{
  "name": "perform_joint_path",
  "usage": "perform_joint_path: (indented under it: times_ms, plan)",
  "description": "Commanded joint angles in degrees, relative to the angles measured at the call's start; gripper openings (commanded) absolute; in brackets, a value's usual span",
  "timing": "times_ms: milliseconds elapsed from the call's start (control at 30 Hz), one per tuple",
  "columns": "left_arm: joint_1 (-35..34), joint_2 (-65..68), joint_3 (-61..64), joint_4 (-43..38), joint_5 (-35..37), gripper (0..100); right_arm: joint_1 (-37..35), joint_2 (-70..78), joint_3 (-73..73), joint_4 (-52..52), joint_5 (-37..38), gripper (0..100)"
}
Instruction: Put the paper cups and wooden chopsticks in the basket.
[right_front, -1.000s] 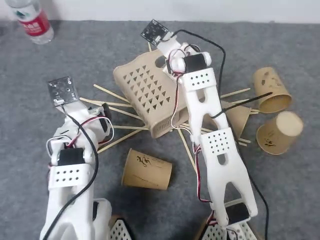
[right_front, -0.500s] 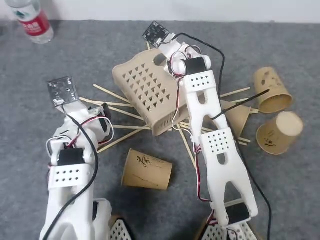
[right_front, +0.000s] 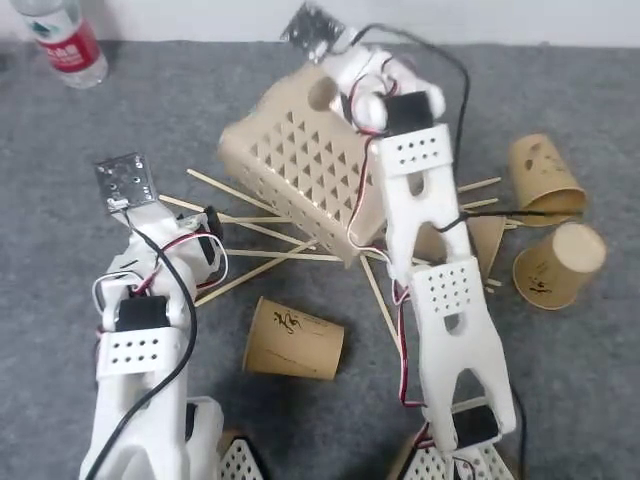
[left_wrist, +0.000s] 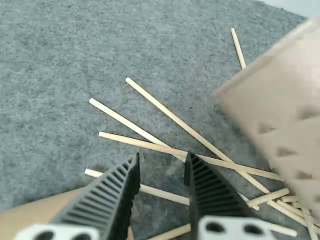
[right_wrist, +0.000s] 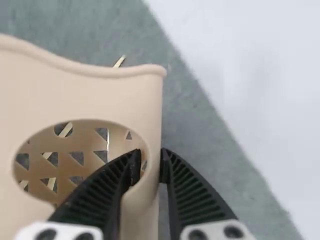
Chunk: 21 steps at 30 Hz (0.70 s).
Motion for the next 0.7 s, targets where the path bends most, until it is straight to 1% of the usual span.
perform_joint_path:
  times_ms: [0, 67, 133, 200, 267, 400, 467, 533, 667]
  plan:
    - [0.26, -0.35, -0.84, -0.18, 0.26, 14, -0.57, -11.03, -2.2, 3.65, -1.05, 0.6]
    - [0.26, -0.35, -1.63, 0.18, 0.35, 14, -0.57, -14.2, -2.2, 6.29, -1.14, 0.6]
    - [0.26, -0.35, -2.15, 0.44, 0.35, 16, -0.4, -17.45, -2.2, 8.92, -3.08, 0.6]
    - [0.26, -0.35, -3.82, 2.29, 0.53, 21, 0.22, -20.79, -2.2, 11.03, -5.36, 0.6]
    - [-0.18, -0.35, -8.22, 5.98, 0.53, 26, 1.36, -24.48, -2.2, 13.85, -7.21, 0.6]
    - [-3.96, -0.35, -20.44, 13.45, 0.44, 27, 3.47, -31.69, -2.2, 20.62, -9.58, 0.6]
    - [-5.01, -0.35, -27.47, 17.76, 0.35, 27, 5.23, -34.86, -2.11, 21.14, -10.9, 0.6]
    - [-6.15, -0.35, -35.3, 22.07, 0.18, 27, 8.48, -37.76, -2.11, 21.14, -14.95, 0.6]
    - [-8.26, -0.09, -50.15, 27.69, -0.62, 27, 13.05, -42.24, -2.11, 21.14, -20.48, 0.6]
